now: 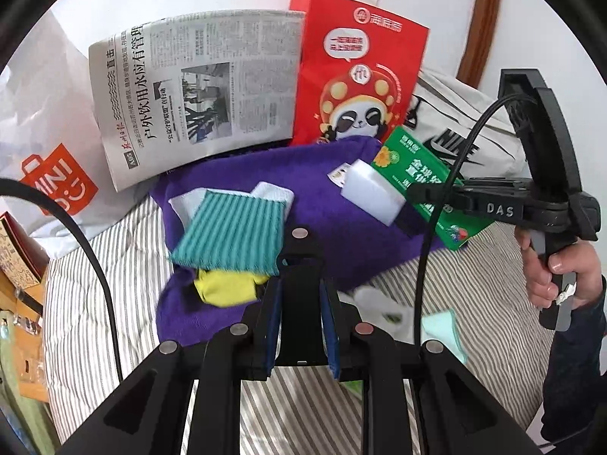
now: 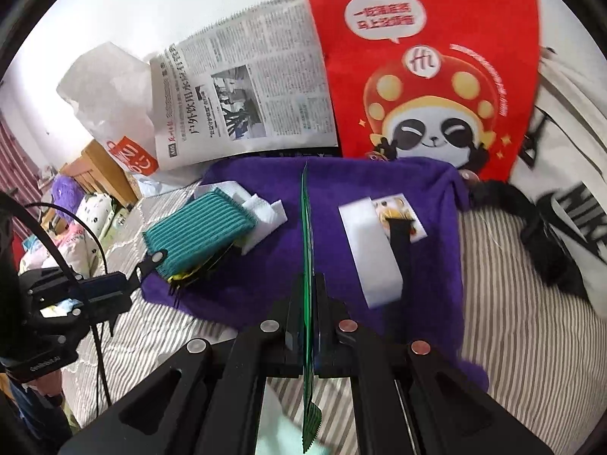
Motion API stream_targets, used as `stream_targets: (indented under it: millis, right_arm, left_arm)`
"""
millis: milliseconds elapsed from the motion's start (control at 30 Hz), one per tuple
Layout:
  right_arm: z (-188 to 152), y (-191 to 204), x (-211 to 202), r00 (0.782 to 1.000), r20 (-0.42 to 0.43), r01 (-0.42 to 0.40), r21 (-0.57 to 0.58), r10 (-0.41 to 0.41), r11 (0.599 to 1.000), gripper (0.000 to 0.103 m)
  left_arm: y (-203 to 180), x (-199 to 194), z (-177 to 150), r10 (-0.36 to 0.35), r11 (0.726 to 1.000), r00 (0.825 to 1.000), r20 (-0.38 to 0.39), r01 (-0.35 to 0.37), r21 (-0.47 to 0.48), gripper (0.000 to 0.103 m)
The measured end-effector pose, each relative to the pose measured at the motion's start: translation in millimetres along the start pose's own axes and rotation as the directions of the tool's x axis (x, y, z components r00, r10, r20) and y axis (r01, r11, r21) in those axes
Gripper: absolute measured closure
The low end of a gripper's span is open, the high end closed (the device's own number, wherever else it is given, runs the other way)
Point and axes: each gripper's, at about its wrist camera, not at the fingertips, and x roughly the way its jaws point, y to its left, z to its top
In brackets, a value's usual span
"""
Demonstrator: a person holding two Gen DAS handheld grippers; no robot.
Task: Organize soft objects
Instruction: 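Carry black strap and green card onto the purple towel, opening both grippers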
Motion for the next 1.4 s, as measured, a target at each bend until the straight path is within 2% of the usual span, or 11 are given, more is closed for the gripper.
stream_targets:
  millis: [267, 467, 533, 733, 1167, 1233, 1333, 1367, 1400]
  right_arm:
    - [12.5, -3.1, 51.6, 0.995, -0.096, 0.026, -0.039, -0.030, 0.999, 0.100]
    - [10.7, -9.0, 73.4, 0.989, -0.125, 0.070, -0.070, -0.079, 0.995, 0.100]
    - [12.3, -11.1, 76.7, 0.987, -0.121, 0.093, -0.079, -0.103, 0.992, 0.100]
    - [21.5, -15.4, 87.1, 0.988, -0.122, 0.087, -0.087, -0.097, 0.992, 0.100]
    - [15.7, -10.0, 87.5, 0.989, -0.122, 0.070, -0.120, -0.085, 0.990, 0.098]
    - [14.6, -9.4, 84.6, 0.989, -0.121, 0.070, -0.122, -0.085, 0.990, 0.094]
    - [13.2, -8.8, 74.3, 0.990, -0.097, 0.093, -0.125, -0.106, 0.988, 0.064]
    - [13.4, -8.1, 70.2, 0.990, -0.086, 0.098, -0.126, -0.109, 0.987, 0.051]
    - [13.2, -8.0, 65.4, 0.991, -0.073, 0.101, -0.126, -0.111, 0.987, 0.048]
  left_arm:
    - [21.7, 17.7, 23.0, 0.019, 0.999, 1.000, -0.009, -0.019, -0.032, 0.083]
    - [33.6, 32.0, 35.2, 0.010, 0.999, 1.000, -0.015, -0.010, -0.048, 0.083]
    - [34.4, 37.4, 38.6, 0.007, 0.999, 1.000, -0.020, -0.008, -0.045, 0.083]
    - [34.8, 53.7, 47.3, -0.012, 0.999, 0.999, -0.034, 0.010, -0.046, 0.083]
    - [35.3, 67.0, 53.5, -0.033, 0.998, 0.998, -0.047, 0.031, -0.049, 0.083]
    - [36.4, 66.9, 53.2, -0.034, 0.998, 0.998, -0.049, 0.032, -0.053, 0.083]
    - [37.1, 66.2, 53.9, -0.037, 0.998, 0.998, -0.051, 0.034, -0.052, 0.083]
    - [37.1, 66.4, 54.5, -0.038, 0.998, 0.998, -0.053, 0.035, -0.055, 0.083]
    - [37.0, 66.3, 54.9, -0.041, 0.998, 0.998, -0.054, 0.038, -0.056, 0.083]
